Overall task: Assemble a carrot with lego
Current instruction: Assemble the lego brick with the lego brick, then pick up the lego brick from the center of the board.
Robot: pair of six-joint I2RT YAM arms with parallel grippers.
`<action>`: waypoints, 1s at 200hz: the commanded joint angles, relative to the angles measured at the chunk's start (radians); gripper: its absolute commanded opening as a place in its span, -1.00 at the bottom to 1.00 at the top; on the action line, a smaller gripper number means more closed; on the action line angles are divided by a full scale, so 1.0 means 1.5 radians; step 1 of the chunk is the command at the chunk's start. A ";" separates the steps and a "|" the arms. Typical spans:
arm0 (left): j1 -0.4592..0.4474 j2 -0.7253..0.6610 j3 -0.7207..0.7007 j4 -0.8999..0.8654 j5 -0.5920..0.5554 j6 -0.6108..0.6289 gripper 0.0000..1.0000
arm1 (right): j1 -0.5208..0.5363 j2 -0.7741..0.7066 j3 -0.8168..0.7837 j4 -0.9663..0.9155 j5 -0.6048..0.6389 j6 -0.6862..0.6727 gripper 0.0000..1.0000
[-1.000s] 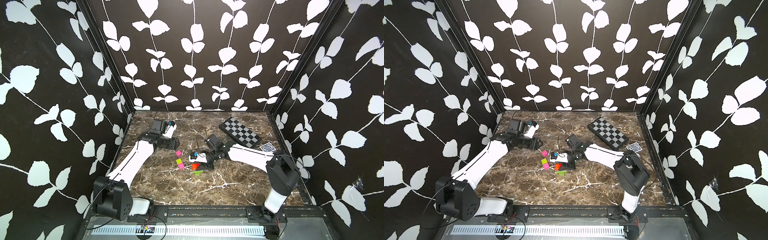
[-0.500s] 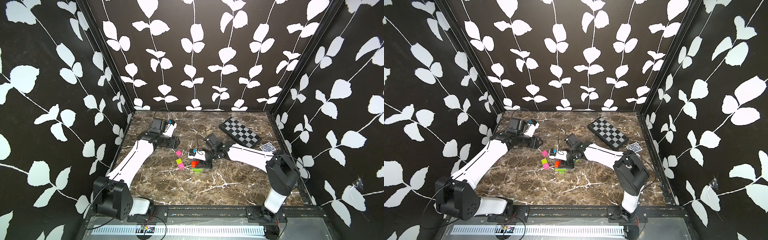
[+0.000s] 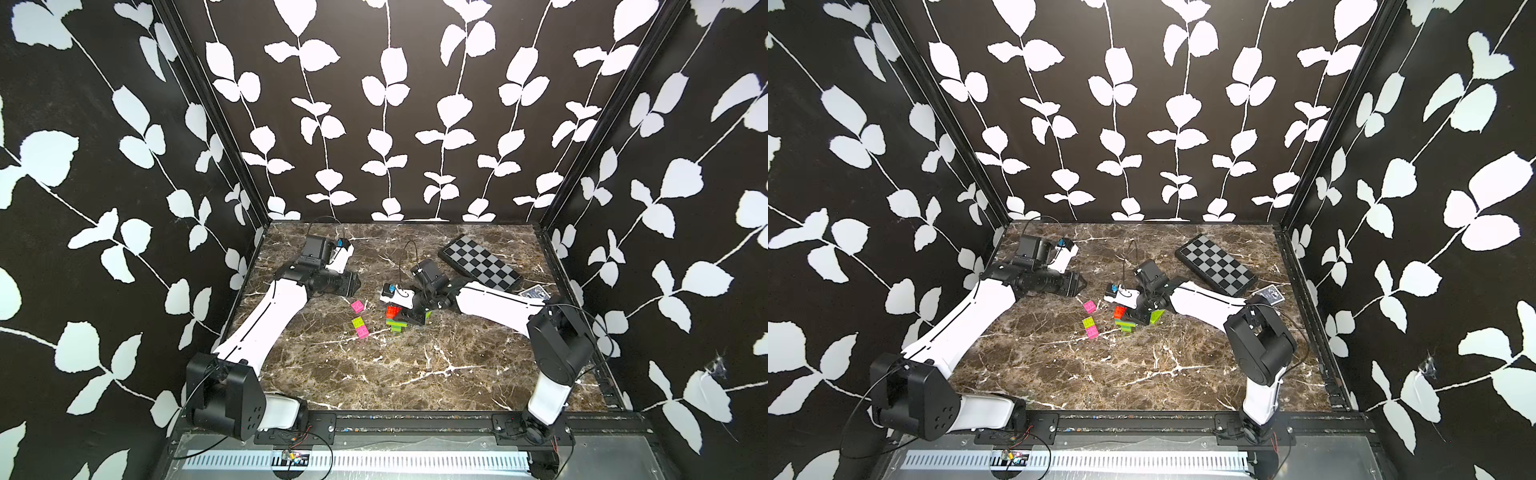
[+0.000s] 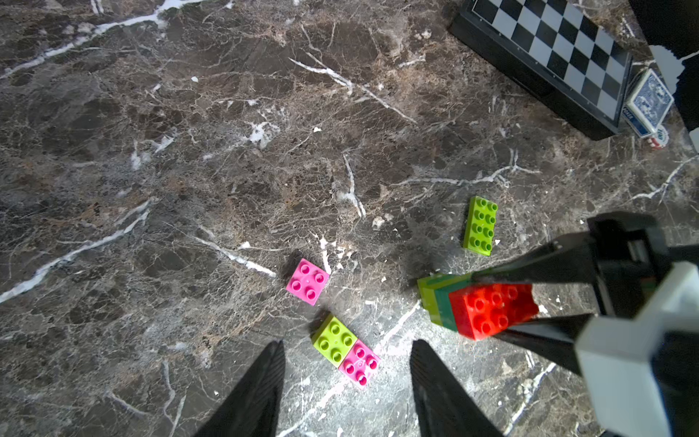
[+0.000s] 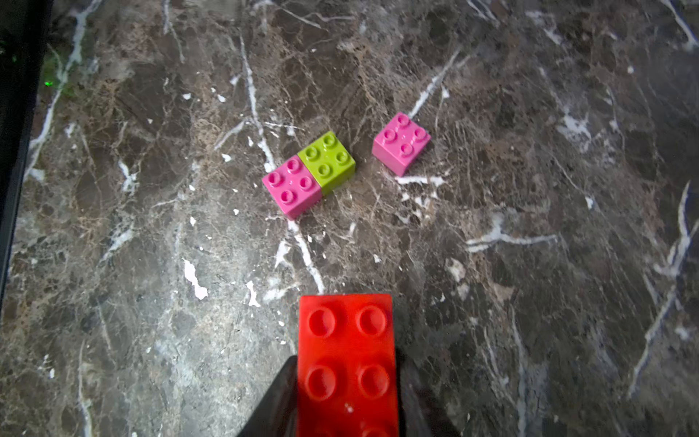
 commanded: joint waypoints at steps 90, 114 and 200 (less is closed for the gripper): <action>0.002 -0.002 -0.056 0.026 -0.010 -0.079 0.13 | -0.044 -0.138 -0.071 0.104 -0.087 0.122 0.44; -0.010 -0.002 -0.107 0.036 -0.054 -0.124 0.12 | -0.062 -0.214 -0.131 0.131 -0.094 0.170 0.51; -0.105 0.109 -0.107 0.039 -0.148 -0.079 0.20 | -0.164 -0.344 -0.344 0.294 -0.023 0.426 0.57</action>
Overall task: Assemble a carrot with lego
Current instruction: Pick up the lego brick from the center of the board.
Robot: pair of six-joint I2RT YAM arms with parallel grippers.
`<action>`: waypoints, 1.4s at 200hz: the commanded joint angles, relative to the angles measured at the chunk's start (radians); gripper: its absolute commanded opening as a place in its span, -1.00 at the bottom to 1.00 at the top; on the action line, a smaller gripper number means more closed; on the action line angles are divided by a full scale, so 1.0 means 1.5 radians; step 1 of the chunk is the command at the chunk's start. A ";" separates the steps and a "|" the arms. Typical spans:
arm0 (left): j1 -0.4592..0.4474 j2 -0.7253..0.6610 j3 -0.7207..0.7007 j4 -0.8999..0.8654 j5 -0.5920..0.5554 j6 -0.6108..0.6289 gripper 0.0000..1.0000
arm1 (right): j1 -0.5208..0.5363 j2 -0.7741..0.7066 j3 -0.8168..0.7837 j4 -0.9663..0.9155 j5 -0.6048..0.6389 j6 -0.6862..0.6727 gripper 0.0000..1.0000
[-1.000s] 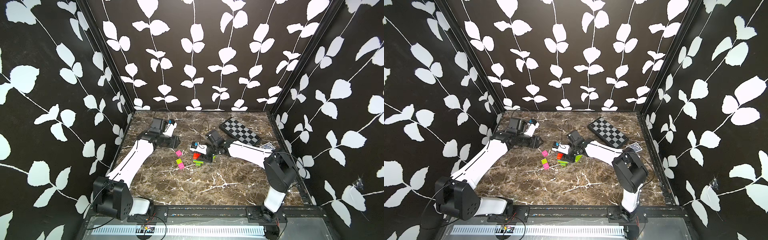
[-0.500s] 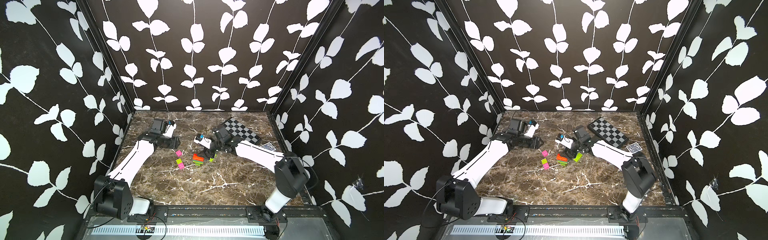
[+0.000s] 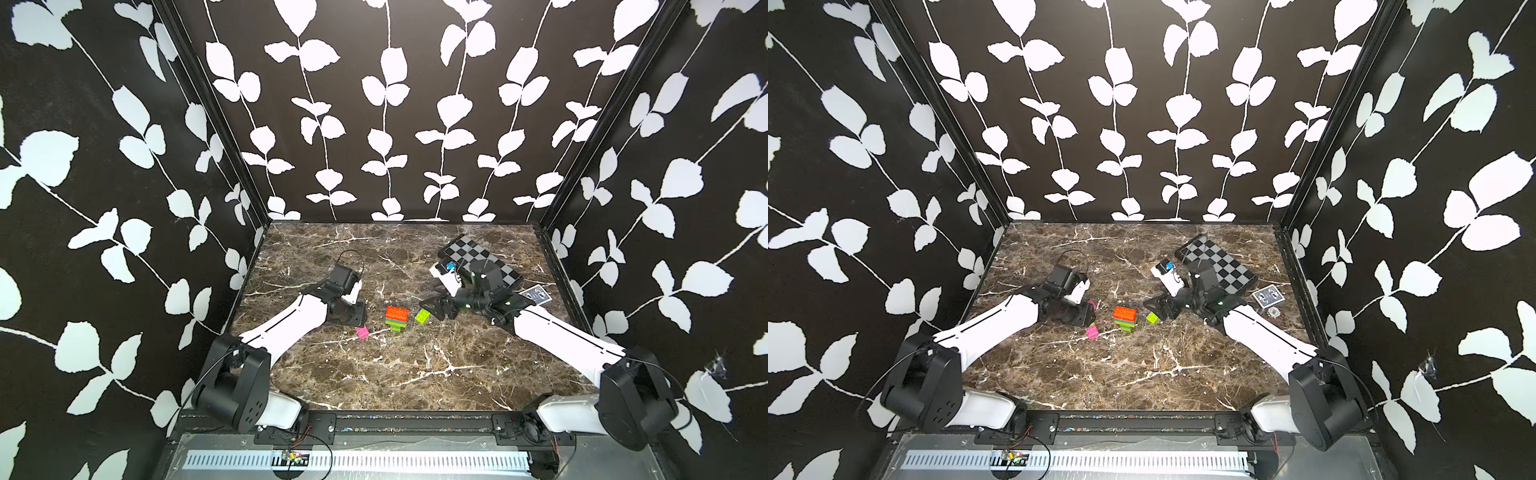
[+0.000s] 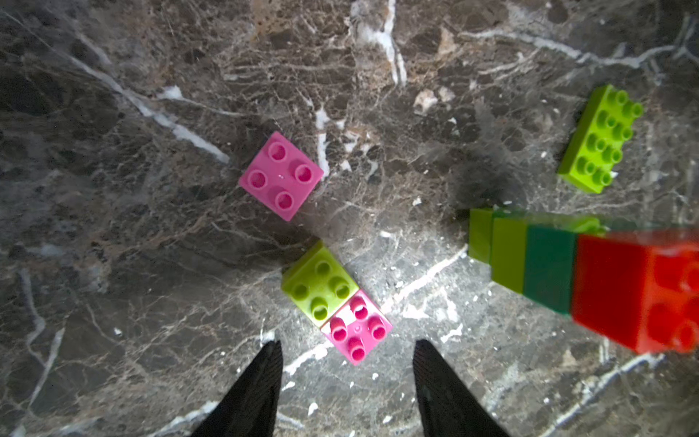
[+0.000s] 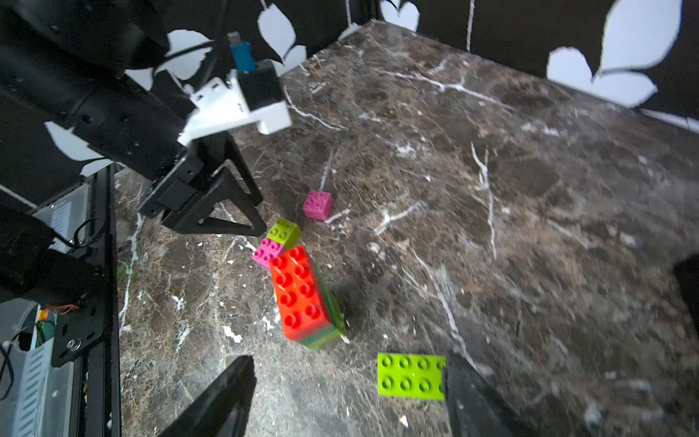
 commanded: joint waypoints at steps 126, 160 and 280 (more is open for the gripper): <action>0.015 0.269 0.231 -0.123 -0.097 0.250 0.34 | -0.057 0.010 -0.047 0.066 -0.039 0.107 0.51; 0.032 0.302 0.256 -0.119 -0.064 0.257 0.17 | -0.059 0.016 -0.053 0.073 -0.042 0.113 0.51; 0.045 0.311 0.267 -0.094 -0.039 0.260 -0.51 | -0.061 0.019 -0.053 0.059 -0.026 0.134 0.46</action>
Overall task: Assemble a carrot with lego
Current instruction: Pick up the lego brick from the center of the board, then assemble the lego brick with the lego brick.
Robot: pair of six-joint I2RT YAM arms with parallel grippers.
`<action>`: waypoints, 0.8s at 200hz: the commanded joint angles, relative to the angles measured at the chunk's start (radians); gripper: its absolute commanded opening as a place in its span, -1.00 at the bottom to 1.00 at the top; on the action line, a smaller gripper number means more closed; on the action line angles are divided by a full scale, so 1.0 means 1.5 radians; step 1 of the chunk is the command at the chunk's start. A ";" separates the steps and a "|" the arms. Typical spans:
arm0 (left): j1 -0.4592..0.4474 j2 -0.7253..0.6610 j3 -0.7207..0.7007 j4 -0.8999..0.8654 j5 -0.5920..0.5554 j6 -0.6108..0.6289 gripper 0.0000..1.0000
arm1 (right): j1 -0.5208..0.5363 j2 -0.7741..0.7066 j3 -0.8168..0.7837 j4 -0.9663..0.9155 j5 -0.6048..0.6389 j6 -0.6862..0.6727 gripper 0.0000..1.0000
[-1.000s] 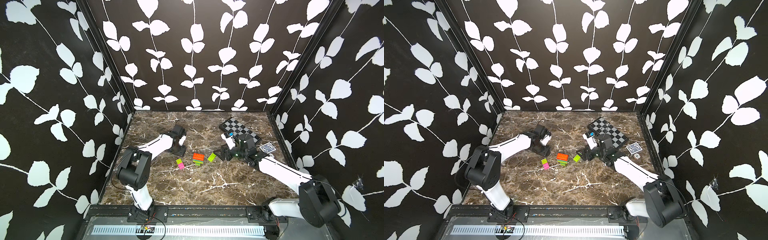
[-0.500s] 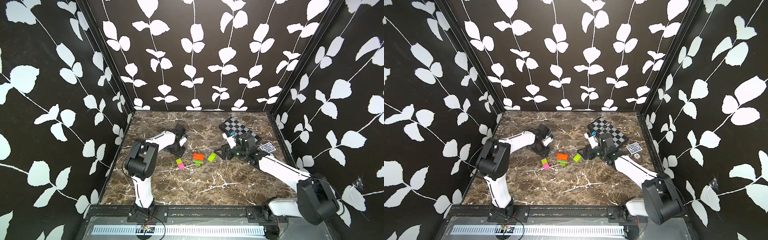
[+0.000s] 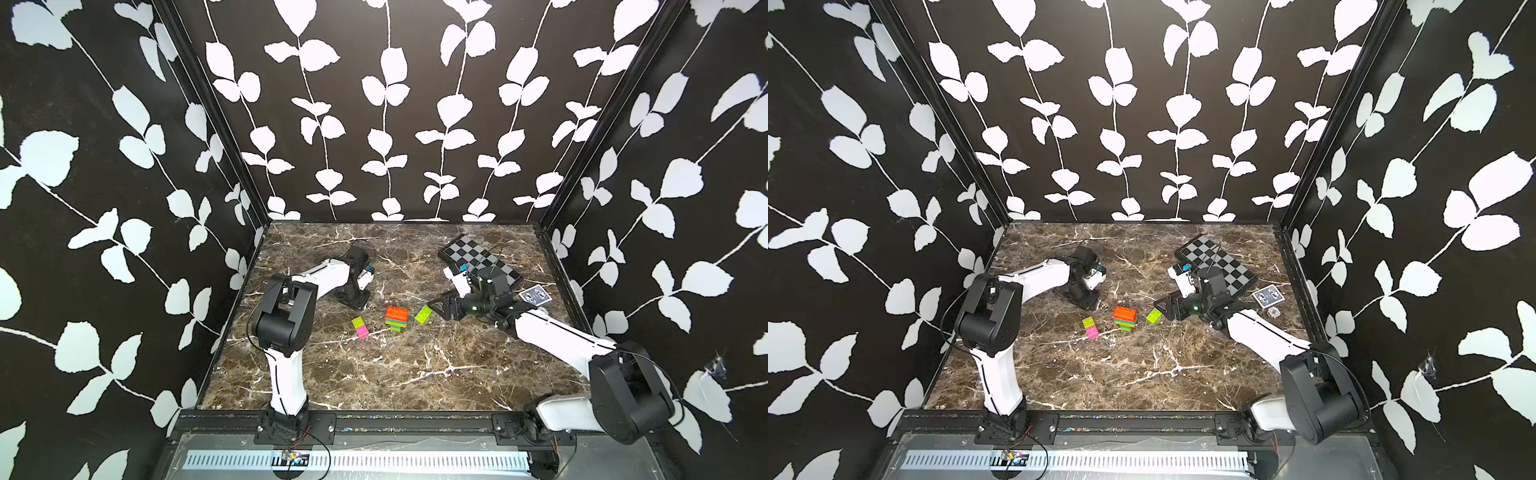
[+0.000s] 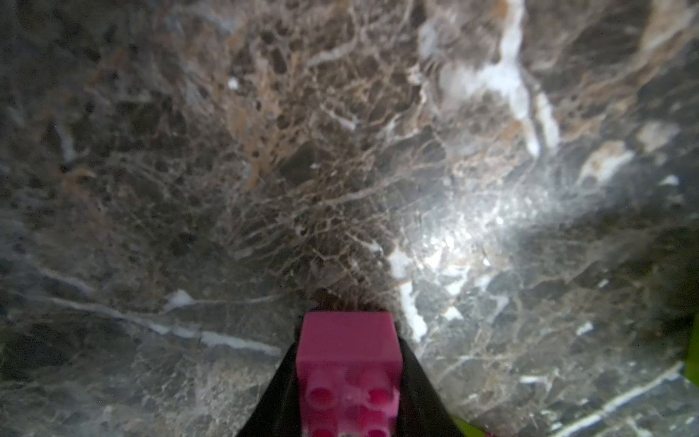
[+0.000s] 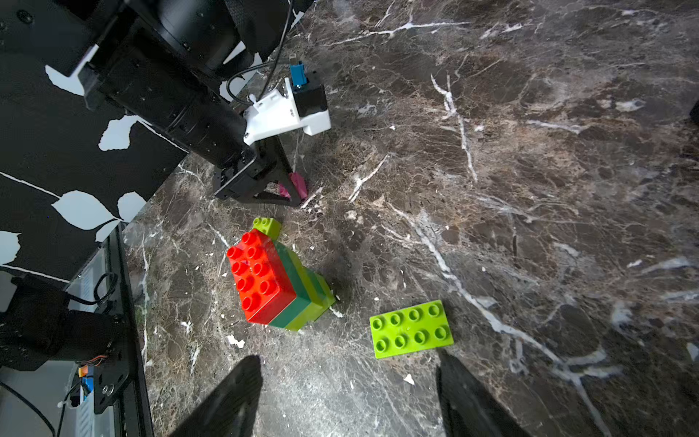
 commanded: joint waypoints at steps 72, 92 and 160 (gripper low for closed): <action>-0.006 -0.191 0.037 -0.065 0.101 0.107 -0.81 | -0.035 -0.142 -0.065 -0.019 0.119 0.003 0.52; -0.041 -0.226 0.055 -0.114 0.130 0.225 -0.88 | -0.048 -0.170 -0.077 -0.029 0.136 0.003 0.53; -0.169 -0.196 0.162 -0.289 0.166 0.598 -0.96 | -0.077 -0.198 -0.085 -0.039 0.138 0.000 0.55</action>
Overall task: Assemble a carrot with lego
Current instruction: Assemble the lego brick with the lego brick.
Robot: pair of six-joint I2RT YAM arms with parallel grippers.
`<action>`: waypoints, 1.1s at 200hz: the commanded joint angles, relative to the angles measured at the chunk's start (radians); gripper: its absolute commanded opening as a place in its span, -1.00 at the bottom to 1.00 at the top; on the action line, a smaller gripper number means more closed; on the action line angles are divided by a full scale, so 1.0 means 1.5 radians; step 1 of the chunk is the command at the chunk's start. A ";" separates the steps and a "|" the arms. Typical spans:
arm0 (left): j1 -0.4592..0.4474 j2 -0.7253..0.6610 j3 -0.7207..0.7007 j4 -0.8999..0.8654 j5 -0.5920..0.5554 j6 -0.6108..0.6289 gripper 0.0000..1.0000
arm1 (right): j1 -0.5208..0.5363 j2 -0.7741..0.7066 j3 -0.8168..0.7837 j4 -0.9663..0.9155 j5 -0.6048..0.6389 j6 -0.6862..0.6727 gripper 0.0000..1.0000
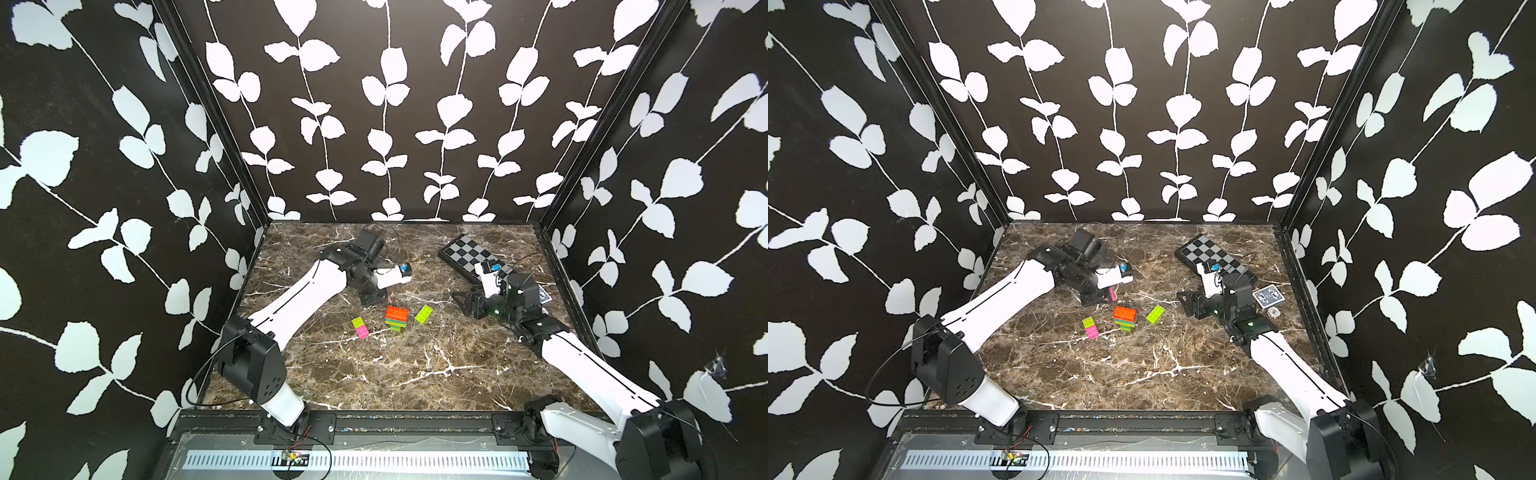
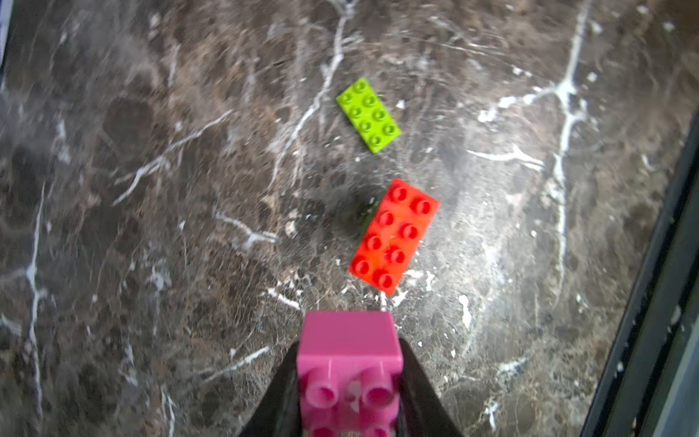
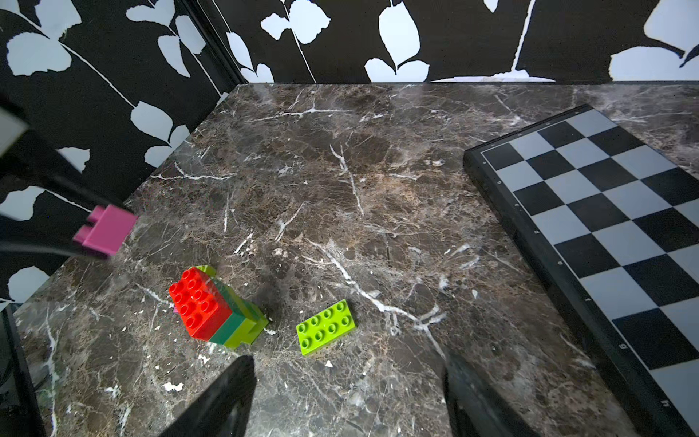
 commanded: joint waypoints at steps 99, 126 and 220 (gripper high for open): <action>-0.049 0.167 0.167 -0.179 0.064 0.328 -0.95 | -0.012 0.014 -0.018 0.008 -0.022 -0.002 0.54; -0.049 0.193 0.186 -0.186 0.052 0.319 -0.93 | -0.012 0.014 -0.023 0.011 -0.022 0.001 0.54; -0.053 0.223 0.195 -0.194 0.032 0.253 -0.89 | -0.012 0.016 -0.028 0.012 -0.024 0.000 0.54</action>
